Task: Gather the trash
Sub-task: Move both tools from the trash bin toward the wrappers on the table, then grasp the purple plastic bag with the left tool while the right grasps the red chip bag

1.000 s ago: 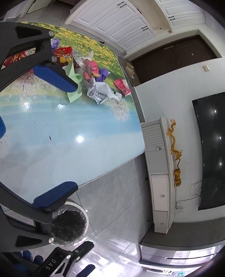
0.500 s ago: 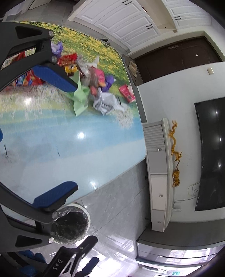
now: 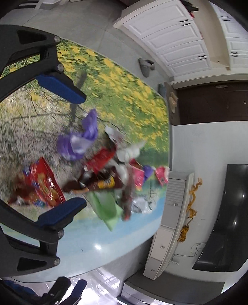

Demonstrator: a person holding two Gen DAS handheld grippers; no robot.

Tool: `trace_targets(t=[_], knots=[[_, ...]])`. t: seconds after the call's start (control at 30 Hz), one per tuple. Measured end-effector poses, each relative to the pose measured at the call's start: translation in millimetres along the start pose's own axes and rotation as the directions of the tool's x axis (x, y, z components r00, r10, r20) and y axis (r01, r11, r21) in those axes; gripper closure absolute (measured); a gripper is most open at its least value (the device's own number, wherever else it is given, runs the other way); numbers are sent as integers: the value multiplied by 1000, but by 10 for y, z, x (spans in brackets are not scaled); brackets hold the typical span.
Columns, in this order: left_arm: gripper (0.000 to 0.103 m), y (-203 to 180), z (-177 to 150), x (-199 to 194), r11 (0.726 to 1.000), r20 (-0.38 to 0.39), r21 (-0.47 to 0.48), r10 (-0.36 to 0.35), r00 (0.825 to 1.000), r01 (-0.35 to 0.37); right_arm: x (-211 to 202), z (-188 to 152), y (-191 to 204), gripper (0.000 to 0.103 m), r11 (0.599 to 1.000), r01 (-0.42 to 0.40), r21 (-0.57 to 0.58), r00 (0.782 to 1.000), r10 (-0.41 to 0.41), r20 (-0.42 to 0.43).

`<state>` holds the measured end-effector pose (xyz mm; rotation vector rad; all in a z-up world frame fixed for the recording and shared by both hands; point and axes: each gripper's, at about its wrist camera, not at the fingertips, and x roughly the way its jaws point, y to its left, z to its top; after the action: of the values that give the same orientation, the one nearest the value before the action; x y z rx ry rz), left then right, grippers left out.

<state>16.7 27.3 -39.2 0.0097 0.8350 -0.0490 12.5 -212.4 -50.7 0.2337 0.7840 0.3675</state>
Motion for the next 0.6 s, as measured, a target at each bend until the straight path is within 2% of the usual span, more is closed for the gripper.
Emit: trace_targets(t=[0.13, 0.17, 0.27, 0.6], knots=[[11, 201, -93, 189, 997, -45, -35, -64, 997, 62, 217, -48, 329, 0, 994, -98, -40, 989, 93, -119], [16, 231, -105, 224, 996, -52, -42, -82, 995, 80, 258, -57, 399, 0, 992, -120, -48, 983, 112, -143], [23, 338, -94, 352, 993, -68, -52, -111, 991, 108, 359, -94, 616, 0, 984, -163, -73, 972, 147, -182], [54, 584, -128, 585, 978, -93, -82, -199, 976, 192, 788, -168, 936, 1, 980, -182, -80, 945, 152, -288]])
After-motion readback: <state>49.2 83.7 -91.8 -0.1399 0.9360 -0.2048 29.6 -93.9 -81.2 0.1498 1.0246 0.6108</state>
